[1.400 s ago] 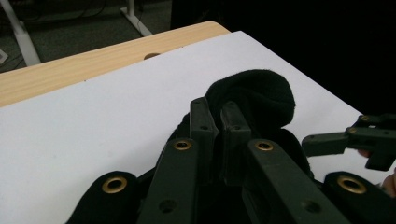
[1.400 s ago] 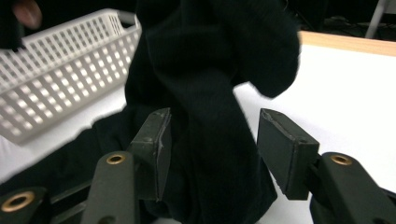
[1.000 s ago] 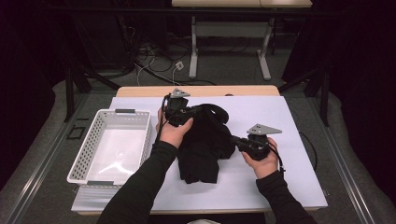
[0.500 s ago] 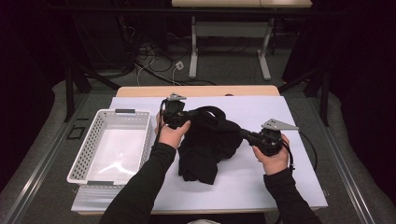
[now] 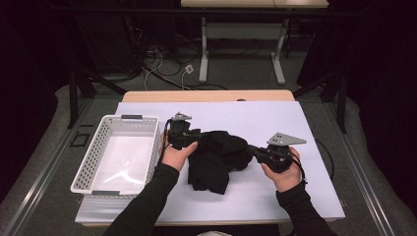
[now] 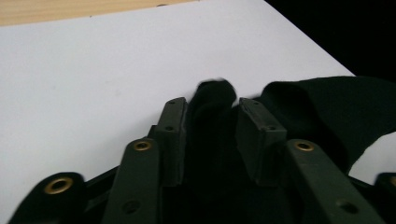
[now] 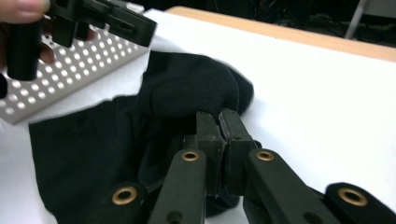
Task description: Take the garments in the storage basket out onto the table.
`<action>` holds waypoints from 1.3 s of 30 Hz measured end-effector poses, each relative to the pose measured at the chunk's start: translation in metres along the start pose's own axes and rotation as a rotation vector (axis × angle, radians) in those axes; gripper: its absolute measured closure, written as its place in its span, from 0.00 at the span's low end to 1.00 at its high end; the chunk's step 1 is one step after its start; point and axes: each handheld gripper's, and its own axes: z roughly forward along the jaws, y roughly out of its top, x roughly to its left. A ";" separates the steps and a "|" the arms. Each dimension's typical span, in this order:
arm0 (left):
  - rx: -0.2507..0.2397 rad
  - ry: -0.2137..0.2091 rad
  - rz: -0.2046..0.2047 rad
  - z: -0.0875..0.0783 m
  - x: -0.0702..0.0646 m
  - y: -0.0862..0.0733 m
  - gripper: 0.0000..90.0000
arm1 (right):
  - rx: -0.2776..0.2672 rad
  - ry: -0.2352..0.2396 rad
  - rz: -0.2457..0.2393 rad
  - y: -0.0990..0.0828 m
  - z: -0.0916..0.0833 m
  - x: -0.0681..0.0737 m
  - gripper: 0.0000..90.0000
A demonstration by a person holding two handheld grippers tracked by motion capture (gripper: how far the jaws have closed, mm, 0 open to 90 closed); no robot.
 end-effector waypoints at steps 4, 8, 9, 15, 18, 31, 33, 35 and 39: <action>-0.005 0.027 -0.008 0.001 0.006 -0.005 0.58 | 0.022 -0.037 0.025 -0.008 -0.004 -0.009 0.98; 0.009 0.067 -0.013 0.009 0.014 -0.009 0.55 | 0.018 -0.061 0.109 -0.015 -0.006 -0.025 0.98; 0.013 0.074 -0.015 0.011 0.016 -0.010 0.55 | 0.014 -0.068 0.135 -0.016 -0.007 -0.029 0.98; 0.059 0.090 -0.040 0.028 0.023 -0.019 0.55 | 0.012 -0.108 0.185 -0.020 -0.010 -0.045 0.98; 0.070 0.086 -0.044 0.035 0.023 -0.021 0.55 | -0.001 -0.113 0.205 -0.021 -0.012 -0.050 0.98; 0.166 0.044 -0.050 0.065 0.025 -0.030 0.81 | 0.000 -0.117 0.218 -0.022 -0.009 -0.055 0.98; 0.163 0.025 -0.060 0.066 0.025 -0.030 0.90 | -0.001 -0.117 0.219 -0.022 -0.009 -0.055 0.98; 0.155 0.017 -0.062 0.064 0.025 -0.028 0.97 | -0.002 -0.117 0.221 -0.022 -0.009 -0.056 0.98; 0.116 0.016 -0.061 0.055 0.025 -0.021 0.99 | -0.002 -0.117 0.234 -0.022 -0.010 -0.057 0.98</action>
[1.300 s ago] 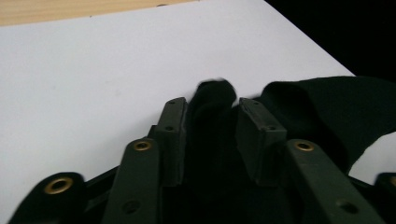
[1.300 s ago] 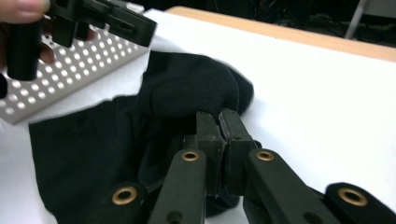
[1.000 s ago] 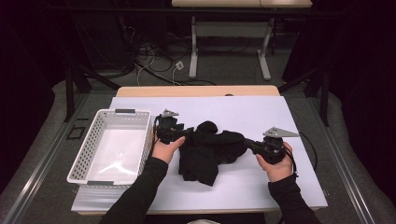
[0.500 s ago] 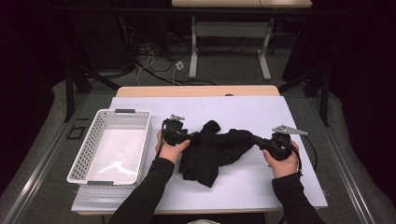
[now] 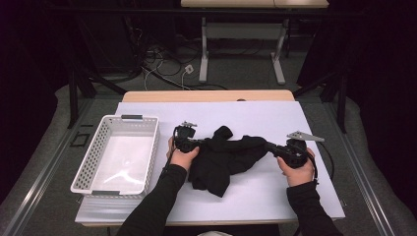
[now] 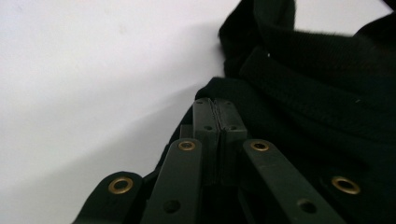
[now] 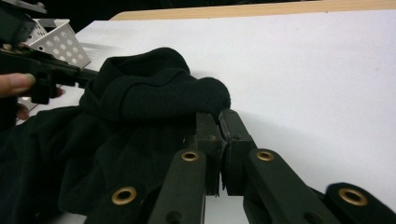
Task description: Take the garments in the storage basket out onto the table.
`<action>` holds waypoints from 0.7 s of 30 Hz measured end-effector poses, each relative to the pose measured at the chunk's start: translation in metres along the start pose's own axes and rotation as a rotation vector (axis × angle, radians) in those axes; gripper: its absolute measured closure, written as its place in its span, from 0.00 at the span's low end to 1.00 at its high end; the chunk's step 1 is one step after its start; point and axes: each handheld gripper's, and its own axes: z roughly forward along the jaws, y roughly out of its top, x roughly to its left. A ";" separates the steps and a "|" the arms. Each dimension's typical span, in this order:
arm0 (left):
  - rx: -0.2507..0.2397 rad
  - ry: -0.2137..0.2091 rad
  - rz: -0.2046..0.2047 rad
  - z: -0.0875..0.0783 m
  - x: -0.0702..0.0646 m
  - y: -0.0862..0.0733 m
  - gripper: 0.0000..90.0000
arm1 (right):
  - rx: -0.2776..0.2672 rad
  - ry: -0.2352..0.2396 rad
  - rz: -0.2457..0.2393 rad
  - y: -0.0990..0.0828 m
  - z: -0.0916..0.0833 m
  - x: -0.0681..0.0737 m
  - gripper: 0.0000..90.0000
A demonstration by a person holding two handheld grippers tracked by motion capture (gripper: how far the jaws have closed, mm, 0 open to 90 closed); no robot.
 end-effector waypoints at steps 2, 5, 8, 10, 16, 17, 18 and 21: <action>-0.031 -0.007 0.002 -0.010 -0.001 0.005 0.99 | -0.006 -0.001 0.001 0.000 -0.001 -0.001 0.98; -0.082 -0.013 0.005 -0.025 -0.004 0.011 0.99 | -0.013 -0.005 0.010 0.001 -0.002 -0.003 0.98; -0.135 -0.016 0.020 -0.043 -0.009 0.016 0.99 | -0.024 -0.010 0.019 0.001 -0.004 -0.005 0.98; -0.159 -0.014 0.035 -0.053 -0.013 0.019 0.99 | -0.030 -0.013 0.030 0.002 -0.005 -0.006 0.98; -0.235 -0.013 0.071 -0.084 -0.020 0.027 0.99 | -0.076 -0.013 0.045 0.004 -0.012 -0.007 0.98; -0.242 -0.015 0.072 -0.088 -0.020 0.028 0.99 | -0.079 -0.012 0.048 0.005 -0.013 -0.007 0.98; -0.255 -0.015 0.071 -0.092 -0.020 0.028 0.99 | -0.084 -0.010 0.046 0.005 -0.013 -0.006 0.98; -0.267 -0.024 0.082 -0.101 -0.023 0.028 0.99 | -0.108 -0.010 0.033 0.007 -0.016 -0.003 0.98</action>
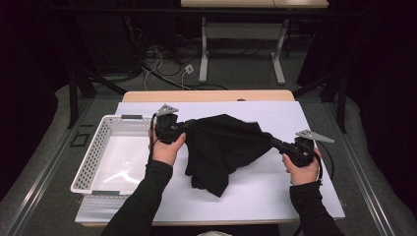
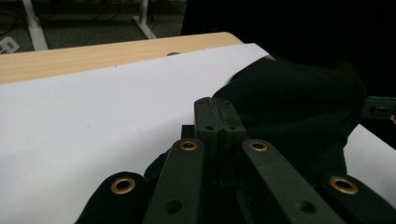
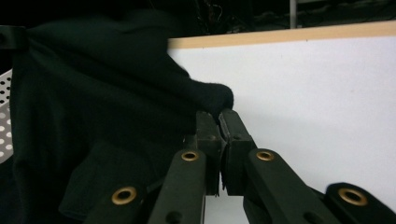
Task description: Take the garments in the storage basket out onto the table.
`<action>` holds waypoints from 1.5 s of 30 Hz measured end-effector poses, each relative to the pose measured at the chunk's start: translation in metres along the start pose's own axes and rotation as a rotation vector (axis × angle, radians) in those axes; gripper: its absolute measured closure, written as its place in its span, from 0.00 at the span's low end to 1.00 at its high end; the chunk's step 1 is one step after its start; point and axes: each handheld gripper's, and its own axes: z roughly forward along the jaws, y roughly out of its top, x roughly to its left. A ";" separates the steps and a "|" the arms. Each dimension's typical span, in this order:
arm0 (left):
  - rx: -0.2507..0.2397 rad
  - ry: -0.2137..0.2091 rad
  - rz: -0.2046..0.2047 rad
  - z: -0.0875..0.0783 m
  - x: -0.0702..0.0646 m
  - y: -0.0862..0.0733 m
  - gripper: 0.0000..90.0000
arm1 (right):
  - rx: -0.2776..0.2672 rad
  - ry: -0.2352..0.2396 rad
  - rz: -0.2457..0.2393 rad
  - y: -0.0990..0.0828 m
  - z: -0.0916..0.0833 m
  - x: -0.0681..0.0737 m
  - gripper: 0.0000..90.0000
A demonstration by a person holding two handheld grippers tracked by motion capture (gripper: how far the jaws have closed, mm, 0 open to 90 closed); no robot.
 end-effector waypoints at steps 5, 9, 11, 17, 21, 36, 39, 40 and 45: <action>0.004 -0.001 0.031 -0.010 -0.005 -0.008 0.99 | -0.018 0.006 -0.015 0.003 -0.004 0.004 0.98; 0.018 -0.017 0.008 -0.017 -0.004 -0.020 0.99 | -0.001 0.021 -0.020 0.002 -0.003 0.007 0.98; 0.035 -0.018 0.015 -0.020 -0.005 -0.029 0.99 | 0.028 0.032 -0.028 0.001 -0.004 0.009 0.97; 0.032 -0.051 0.003 -0.029 -0.007 -0.046 0.99 | 0.064 0.036 -0.058 -0.004 -0.008 0.014 0.97; 0.041 -0.072 0.044 -0.036 -0.018 -0.054 0.99 | 0.115 0.049 -0.086 -0.015 -0.015 0.019 0.97; 0.091 -0.134 0.047 -0.057 -0.039 -0.103 0.99 | 0.277 0.104 -0.115 -0.050 -0.039 0.031 0.95; 0.094 -0.136 0.043 -0.061 -0.039 -0.107 0.99 | 0.301 0.112 -0.112 -0.055 -0.041 0.031 0.95; 0.096 -0.136 0.043 -0.062 -0.040 -0.109 0.99 | 0.302 0.112 -0.110 -0.056 -0.041 0.032 0.94; 0.110 -0.130 0.042 -0.066 -0.041 -0.117 0.99 | 0.300 0.129 -0.112 -0.058 -0.040 0.035 0.84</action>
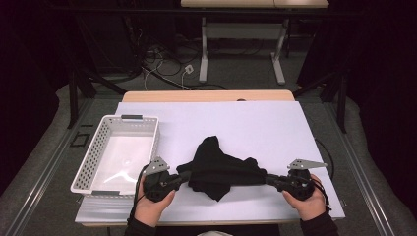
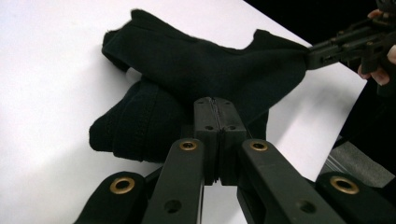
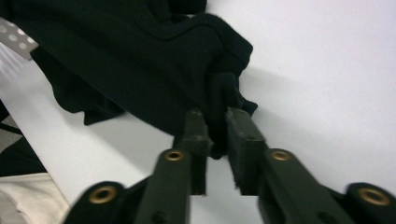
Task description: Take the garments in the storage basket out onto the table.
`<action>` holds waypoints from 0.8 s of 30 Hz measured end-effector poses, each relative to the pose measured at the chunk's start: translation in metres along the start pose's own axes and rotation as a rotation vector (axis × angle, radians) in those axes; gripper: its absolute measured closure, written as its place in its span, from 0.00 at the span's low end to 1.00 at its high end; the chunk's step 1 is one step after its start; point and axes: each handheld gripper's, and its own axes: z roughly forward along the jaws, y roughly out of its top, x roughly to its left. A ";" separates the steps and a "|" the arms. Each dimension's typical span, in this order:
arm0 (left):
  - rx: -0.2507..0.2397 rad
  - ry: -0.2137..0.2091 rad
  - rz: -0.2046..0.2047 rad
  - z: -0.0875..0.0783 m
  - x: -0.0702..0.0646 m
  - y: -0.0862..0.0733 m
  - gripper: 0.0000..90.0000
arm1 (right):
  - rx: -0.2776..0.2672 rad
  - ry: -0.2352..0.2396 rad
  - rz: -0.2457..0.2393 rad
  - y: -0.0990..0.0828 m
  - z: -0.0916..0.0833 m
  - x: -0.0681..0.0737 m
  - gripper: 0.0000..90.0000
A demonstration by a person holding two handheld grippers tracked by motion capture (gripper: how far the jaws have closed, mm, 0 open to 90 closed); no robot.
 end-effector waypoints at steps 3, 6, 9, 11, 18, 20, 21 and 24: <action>0.002 -0.003 -0.006 -0.001 0.000 -0.003 0.99 | -0.030 0.026 0.003 0.001 0.000 0.002 0.72; 0.007 -0.005 -0.006 -0.002 0.000 -0.005 0.99 | -0.075 0.011 -0.032 0.003 -0.001 0.004 0.64; 0.008 -0.007 -0.008 -0.002 0.000 -0.007 0.99 | -0.119 -0.022 -0.067 0.006 -0.001 0.004 0.61; 0.004 -0.007 -0.010 -0.006 -0.001 -0.008 0.99 | -0.136 -0.032 -0.081 0.009 0.000 0.003 0.60; -0.014 -0.002 -0.020 -0.019 -0.002 -0.015 0.99 | -0.153 -0.028 -0.105 0.030 0.014 -0.001 0.58; -0.014 0.000 -0.019 -0.020 -0.001 -0.016 0.99 | -0.125 -0.028 -0.104 0.035 0.023 -0.002 0.58; -0.014 0.001 -0.023 -0.020 0.000 -0.017 0.99 | -0.109 -0.032 -0.103 0.038 0.029 -0.002 0.58; -0.018 0.002 -0.029 -0.020 0.002 -0.017 0.99 | -0.052 -0.018 -0.098 0.046 0.051 -0.002 0.59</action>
